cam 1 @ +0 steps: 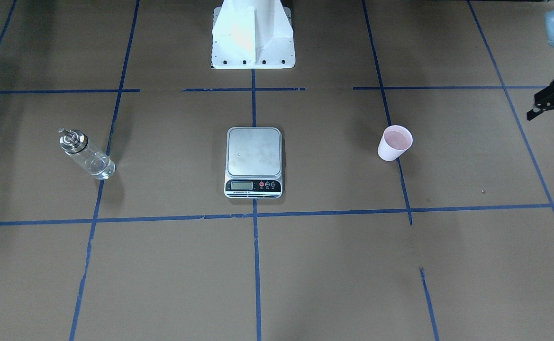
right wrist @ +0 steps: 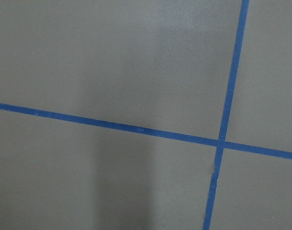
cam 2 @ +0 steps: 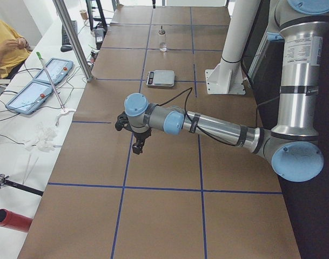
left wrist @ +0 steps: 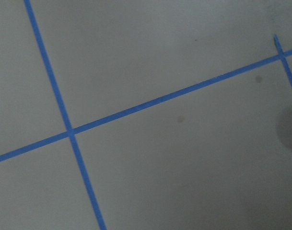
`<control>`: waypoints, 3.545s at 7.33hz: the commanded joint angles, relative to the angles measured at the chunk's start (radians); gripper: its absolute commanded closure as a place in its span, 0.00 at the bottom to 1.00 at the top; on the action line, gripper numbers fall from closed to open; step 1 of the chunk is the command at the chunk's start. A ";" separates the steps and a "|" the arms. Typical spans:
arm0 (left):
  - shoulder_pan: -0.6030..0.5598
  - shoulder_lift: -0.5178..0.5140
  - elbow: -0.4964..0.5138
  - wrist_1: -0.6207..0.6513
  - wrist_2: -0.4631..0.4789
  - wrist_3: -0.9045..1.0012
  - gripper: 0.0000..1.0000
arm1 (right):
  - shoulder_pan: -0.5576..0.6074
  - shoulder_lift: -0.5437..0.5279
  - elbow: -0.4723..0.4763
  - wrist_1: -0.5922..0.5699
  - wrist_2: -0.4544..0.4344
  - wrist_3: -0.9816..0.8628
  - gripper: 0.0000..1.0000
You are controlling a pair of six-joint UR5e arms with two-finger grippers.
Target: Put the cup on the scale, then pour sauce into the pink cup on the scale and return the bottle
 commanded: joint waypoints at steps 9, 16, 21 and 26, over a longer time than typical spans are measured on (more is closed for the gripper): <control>0.448 -0.155 0.035 -0.141 0.199 -0.623 0.09 | -0.026 0.008 0.004 -0.001 -0.004 0.000 0.00; 0.479 -0.182 0.061 -0.137 0.200 -0.621 0.99 | -0.026 0.010 0.003 0.001 -0.004 0.000 0.00; 0.421 -0.337 -0.049 0.148 0.200 -0.626 1.00 | -0.026 0.008 0.008 0.001 -0.003 0.002 0.00; 0.614 -0.716 0.090 0.219 0.200 -1.185 1.00 | -0.026 0.008 0.017 0.001 -0.003 0.002 0.00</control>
